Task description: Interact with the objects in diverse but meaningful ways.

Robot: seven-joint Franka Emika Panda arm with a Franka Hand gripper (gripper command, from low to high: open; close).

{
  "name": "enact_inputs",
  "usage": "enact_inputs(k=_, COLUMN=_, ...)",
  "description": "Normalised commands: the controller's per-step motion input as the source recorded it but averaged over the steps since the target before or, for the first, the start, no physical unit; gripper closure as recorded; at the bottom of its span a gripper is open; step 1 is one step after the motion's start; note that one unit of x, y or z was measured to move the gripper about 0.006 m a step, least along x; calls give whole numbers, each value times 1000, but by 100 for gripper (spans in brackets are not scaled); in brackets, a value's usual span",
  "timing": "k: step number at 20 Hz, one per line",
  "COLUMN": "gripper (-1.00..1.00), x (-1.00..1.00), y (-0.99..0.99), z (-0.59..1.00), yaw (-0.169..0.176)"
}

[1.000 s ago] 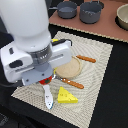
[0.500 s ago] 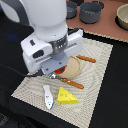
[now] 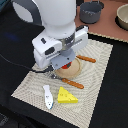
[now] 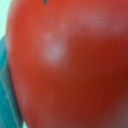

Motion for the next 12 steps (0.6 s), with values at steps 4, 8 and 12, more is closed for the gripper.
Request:
enact_inputs(k=4, gripper=100, x=330, y=273, z=-57, yaw=0)
enact_inputs(k=8, gripper=100, x=324, y=259, z=-77, yaw=0)
enact_inputs(k=12, gripper=100, x=332, y=256, z=-51, yaw=0)
